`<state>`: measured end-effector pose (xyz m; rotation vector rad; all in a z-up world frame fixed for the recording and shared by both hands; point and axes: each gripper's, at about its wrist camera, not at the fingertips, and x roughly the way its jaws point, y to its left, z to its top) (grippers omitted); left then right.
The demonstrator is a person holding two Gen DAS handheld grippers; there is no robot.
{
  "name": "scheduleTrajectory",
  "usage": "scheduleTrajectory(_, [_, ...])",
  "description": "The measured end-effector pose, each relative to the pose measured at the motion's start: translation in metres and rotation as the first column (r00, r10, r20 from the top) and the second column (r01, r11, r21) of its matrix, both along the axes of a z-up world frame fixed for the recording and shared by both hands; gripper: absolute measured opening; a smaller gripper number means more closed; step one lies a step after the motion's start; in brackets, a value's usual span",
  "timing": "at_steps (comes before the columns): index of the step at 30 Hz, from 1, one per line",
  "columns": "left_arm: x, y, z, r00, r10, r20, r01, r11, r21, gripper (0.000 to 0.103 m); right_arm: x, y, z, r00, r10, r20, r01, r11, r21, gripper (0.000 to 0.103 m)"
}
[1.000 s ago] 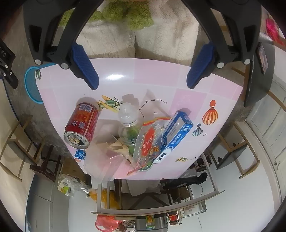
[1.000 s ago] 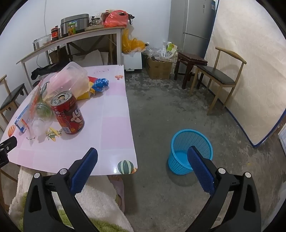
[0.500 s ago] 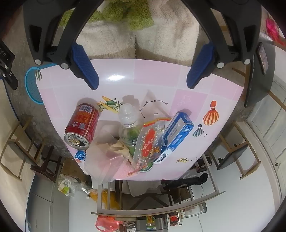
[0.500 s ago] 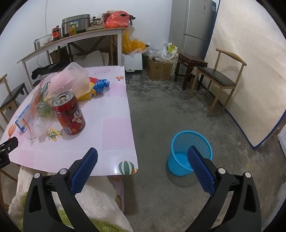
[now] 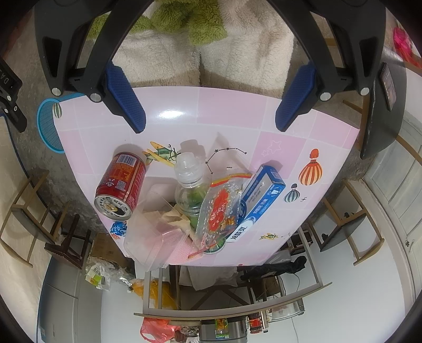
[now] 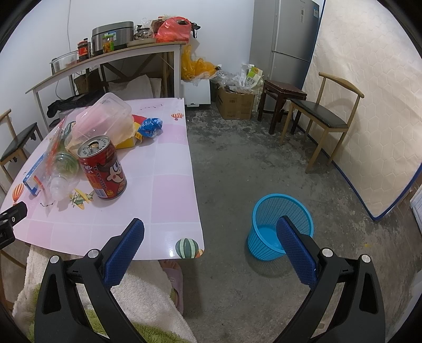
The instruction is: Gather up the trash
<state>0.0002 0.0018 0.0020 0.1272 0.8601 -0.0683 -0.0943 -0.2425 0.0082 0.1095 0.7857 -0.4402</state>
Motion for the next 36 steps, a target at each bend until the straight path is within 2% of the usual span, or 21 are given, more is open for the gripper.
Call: scheduleTrajectory(36, [-0.0001,0.0004,-0.0005,1.000,-0.002,-0.001,0.002,1.000,-0.003,0.095,0.0003,0.0007,0.0004,1.000,0.001,0.002,-0.001,1.000,-0.001,0.097])
